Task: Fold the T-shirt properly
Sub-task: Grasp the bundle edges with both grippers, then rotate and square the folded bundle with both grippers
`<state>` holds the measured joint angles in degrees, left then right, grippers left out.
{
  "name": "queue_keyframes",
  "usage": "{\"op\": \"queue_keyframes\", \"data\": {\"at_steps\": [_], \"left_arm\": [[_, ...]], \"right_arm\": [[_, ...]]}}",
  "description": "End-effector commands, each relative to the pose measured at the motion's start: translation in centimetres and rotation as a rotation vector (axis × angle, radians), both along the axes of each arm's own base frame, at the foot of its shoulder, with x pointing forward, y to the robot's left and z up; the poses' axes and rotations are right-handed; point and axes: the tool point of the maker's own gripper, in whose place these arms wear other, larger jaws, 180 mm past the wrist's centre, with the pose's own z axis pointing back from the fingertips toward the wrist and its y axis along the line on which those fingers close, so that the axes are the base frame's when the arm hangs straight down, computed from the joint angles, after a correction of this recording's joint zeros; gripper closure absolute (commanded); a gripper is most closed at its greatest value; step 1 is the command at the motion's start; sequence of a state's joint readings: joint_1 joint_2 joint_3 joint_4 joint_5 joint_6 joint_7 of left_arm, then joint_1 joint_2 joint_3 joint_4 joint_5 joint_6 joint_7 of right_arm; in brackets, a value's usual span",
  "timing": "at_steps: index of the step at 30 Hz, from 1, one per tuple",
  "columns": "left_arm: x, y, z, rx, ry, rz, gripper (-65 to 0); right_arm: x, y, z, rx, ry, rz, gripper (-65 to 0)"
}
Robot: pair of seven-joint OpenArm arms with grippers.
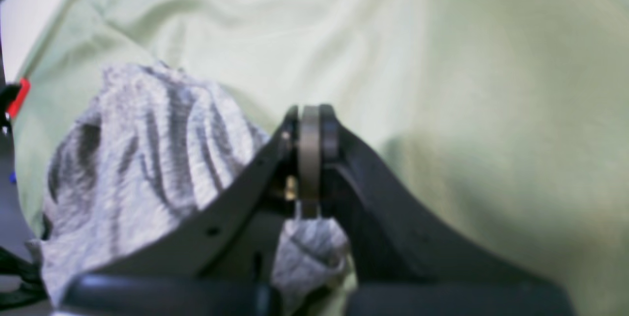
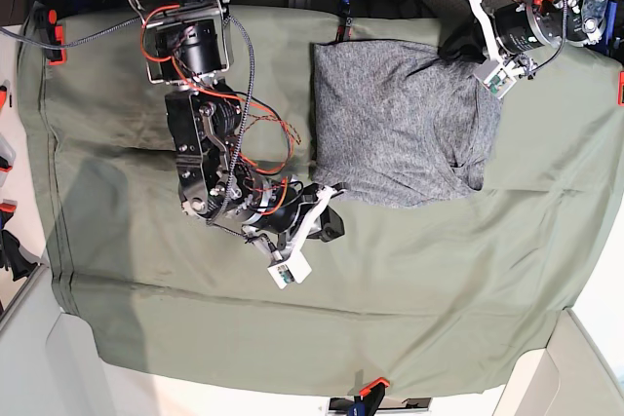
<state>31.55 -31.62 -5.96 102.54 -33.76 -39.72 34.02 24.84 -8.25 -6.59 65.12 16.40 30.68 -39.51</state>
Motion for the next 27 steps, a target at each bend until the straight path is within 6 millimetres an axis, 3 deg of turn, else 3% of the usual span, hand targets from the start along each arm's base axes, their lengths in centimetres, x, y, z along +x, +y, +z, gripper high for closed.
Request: {"op": "queue_keyframes", "data": {"at_steps": [1,7,10,27], "left_arm": [[0.2,0.5,0.2,0.020,-0.010,-0.010,0.0],[0.4,1.8,-0.8,0.062,0.005,0.006,0.0],[2.2,3.4,-0.4,0.110,-0.044,0.079,0.0],[8.4,5.4,2.7,0.159,-0.194,0.179,0.0]], "right_arm": [[1.2,0.8,1.5,0.007,-0.045,0.019,0.0],[-0.3,3.3,-0.6,-0.067,-0.001,0.138,0.0],[-1.1,4.0,-0.9,-0.089,0.000,0.175,0.0],[-2.4,4.1,-1.7,-0.099,0.074,0.208,0.0]]}}
